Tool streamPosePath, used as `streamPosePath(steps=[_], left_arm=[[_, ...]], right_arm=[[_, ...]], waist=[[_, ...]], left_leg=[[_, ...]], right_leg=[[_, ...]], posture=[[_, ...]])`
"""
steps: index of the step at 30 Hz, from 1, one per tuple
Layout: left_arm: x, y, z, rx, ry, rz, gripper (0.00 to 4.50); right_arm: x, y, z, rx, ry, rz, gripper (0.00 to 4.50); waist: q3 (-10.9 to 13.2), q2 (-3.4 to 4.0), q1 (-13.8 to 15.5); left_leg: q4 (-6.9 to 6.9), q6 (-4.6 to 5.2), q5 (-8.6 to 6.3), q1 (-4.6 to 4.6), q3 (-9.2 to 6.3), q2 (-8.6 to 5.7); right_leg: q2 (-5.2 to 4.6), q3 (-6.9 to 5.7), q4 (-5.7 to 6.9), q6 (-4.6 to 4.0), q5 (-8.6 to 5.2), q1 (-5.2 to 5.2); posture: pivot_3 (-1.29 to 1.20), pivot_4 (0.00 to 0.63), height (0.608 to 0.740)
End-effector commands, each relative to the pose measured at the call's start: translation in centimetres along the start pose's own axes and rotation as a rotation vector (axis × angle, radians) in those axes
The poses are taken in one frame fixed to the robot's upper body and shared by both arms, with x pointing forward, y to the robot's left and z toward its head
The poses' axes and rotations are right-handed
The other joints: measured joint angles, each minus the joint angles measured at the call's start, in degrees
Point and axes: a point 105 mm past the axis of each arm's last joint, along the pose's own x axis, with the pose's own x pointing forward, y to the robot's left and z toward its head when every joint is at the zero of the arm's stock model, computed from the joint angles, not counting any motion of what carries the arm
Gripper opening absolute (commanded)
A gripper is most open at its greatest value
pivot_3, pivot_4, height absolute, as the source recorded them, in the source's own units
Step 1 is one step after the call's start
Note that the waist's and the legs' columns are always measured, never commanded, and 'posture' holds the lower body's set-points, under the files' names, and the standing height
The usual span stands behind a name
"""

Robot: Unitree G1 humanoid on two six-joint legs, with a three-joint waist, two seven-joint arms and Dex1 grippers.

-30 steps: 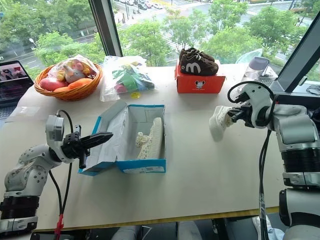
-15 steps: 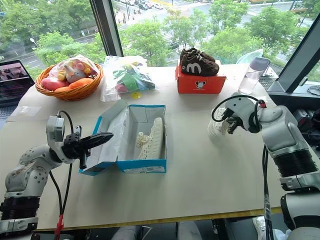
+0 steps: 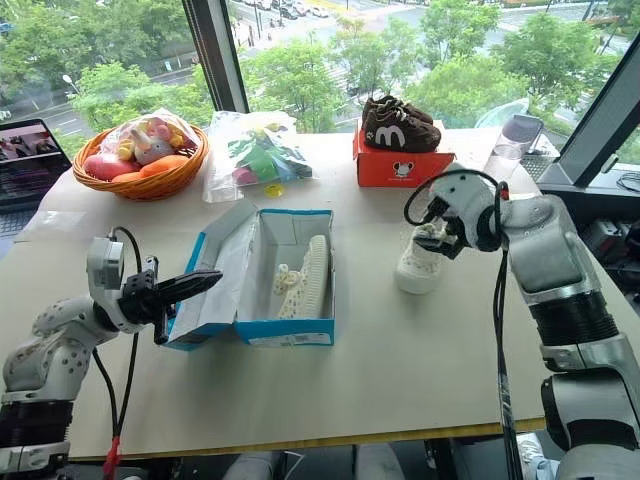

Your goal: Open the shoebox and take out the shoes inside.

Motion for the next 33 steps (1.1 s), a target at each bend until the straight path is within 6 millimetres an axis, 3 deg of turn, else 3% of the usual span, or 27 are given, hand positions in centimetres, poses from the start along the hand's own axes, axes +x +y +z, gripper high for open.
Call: streamPosePath(steps=[1, 4, 7, 12, 17, 23, 28, 33], left_arm=[[-0.5, -0.2, 1.3, 0.041, -0.026, 0.003, 0.00], [-0.5, -0.1, 1.3, 0.039, -0.022, 0.005, 0.00], [-0.5, 0.0, 1.2, 0.036, -0.021, 0.007, 0.00], [-0.6, -0.1, 0.9, 0.028, -0.016, 0.001, 0.00], [-0.5, -0.2, 0.6, 0.024, -0.015, -0.006, 0.00], [-0.3, -0.4, 0.6, 0.027, -0.022, -0.006, 0.00], [-0.3, -0.3, 0.6, 0.031, -0.021, -0.004, 0.00], [-0.2, -0.2, 0.8, 0.040, -0.015, -0.006, 0.00]], right_arm=[[-1.0, 3.2, 6.2, -0.041, -0.191, 0.160, 4.25], [0.4, 8.1, 9.3, -0.030, -0.262, 0.349, 4.38], [1.4, 11.7, 11.0, -0.027, -0.279, 0.477, 4.38], [3.2, 15.6, 12.9, -0.047, -0.248, 0.594, 4.38], [5.9, 16.5, 11.6, -0.071, -0.152, 0.575, 4.38], [9.5, 16.9, 7.4, -0.068, -0.003, 0.551, 4.38], [10.8, 17.9, 4.6, -0.061, 0.080, 0.573, 4.38], [10.9, 18.9, 3.9, -0.036, 0.108, 0.615, 4.38]], waist=[[0.00, 0.01, -0.28], [0.00, 0.02, -0.88], [-0.01, 0.02, -0.70], [0.00, 0.02, 0.01], [-0.02, -0.01, 0.37], [-0.02, -0.01, 0.25], [-0.02, -0.01, 0.14], [-0.02, -0.01, -0.17]], left_leg=[[0.00, 0.00, 0.00, 0.01, 0.00, 0.00], [-0.02, 0.00, 0.00, 0.06, 0.00, 0.04], [-0.03, 0.00, 0.00, 0.08, 0.00, 0.07], [0.01, 0.00, 0.00, 0.00, -0.02, 0.01], [0.01, 0.00, 0.00, 0.06, -0.02, 0.00], [0.00, 0.00, 0.00, 0.05, -0.02, 0.01], [0.00, 0.00, 0.00, 0.03, -0.02, 0.01], [0.00, 0.00, 0.00, 0.07, -0.02, 0.02]], right_leg=[[0.00, 0.00, 0.00, 0.00, 0.00, 0.00], [0.05, 0.01, 0.03, -0.01, 0.00, -0.02], [0.08, 0.03, 0.06, -0.03, 0.01, -0.01], [0.02, 0.01, 0.05, -0.18, 0.13, -0.06], [0.03, 0.01, 0.04, -0.27, 0.18, -0.03], [0.05, 0.02, 0.05, -0.29, 0.20, -0.06], [0.05, 0.01, 0.06, -0.33, 0.22, -0.07], [0.06, 0.01, 0.07, -0.27, 0.19, -0.05]], posture=[[0.00, 0.150, 0.740], [0.00, 0.150, 0.740], [0.00, 0.150, 0.740], [0.00, 0.150, 0.740], [0.00, 0.150, 0.740], [0.00, 0.150, 0.740], [0.00, 0.150, 0.740], [0.00, 0.150, 0.740]])
